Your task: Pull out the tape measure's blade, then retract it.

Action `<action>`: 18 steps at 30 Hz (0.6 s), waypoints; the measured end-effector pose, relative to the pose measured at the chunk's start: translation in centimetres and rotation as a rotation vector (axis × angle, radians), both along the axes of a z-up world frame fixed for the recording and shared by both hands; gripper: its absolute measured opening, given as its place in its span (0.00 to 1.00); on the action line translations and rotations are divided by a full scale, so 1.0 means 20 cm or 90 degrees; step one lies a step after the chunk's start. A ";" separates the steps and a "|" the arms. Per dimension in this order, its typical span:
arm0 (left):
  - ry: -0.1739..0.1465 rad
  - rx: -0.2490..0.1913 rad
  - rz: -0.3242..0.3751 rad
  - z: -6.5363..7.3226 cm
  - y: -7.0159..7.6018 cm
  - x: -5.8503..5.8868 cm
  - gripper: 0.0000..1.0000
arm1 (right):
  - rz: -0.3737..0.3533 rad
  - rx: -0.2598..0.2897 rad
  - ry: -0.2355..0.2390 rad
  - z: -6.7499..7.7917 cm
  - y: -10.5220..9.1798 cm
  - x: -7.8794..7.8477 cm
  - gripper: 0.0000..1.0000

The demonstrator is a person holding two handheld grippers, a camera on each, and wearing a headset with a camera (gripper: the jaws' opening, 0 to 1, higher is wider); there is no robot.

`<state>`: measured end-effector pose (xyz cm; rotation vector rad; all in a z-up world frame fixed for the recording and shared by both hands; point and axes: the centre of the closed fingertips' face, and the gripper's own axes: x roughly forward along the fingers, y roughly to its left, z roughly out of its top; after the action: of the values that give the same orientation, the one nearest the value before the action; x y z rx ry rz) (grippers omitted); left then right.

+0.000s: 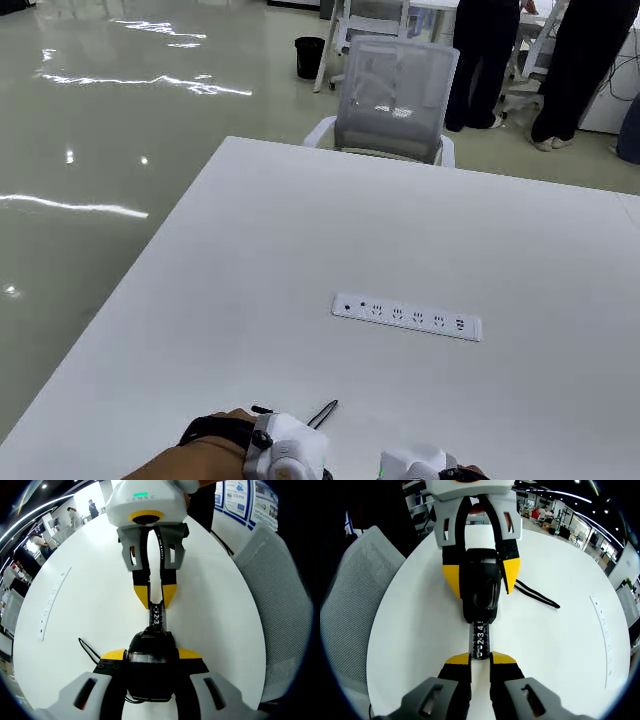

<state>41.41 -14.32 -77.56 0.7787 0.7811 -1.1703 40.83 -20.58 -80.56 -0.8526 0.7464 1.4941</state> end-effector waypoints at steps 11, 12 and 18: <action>0.001 -0.001 -0.001 0.00 0.00 0.00 0.32 | -0.001 0.000 0.002 0.00 -0.01 0.00 0.11; 0.002 -0.002 0.000 0.00 0.00 0.00 0.32 | -0.001 -0.001 0.002 0.00 -0.02 0.00 0.11; 0.001 -0.001 -0.001 0.00 0.00 0.00 0.32 | -0.003 -0.002 0.003 0.00 -0.04 0.00 0.11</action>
<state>41.43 -14.34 -77.62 0.7768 0.7810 -1.1727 40.87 -21.35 -80.64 -0.8504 0.7537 1.4919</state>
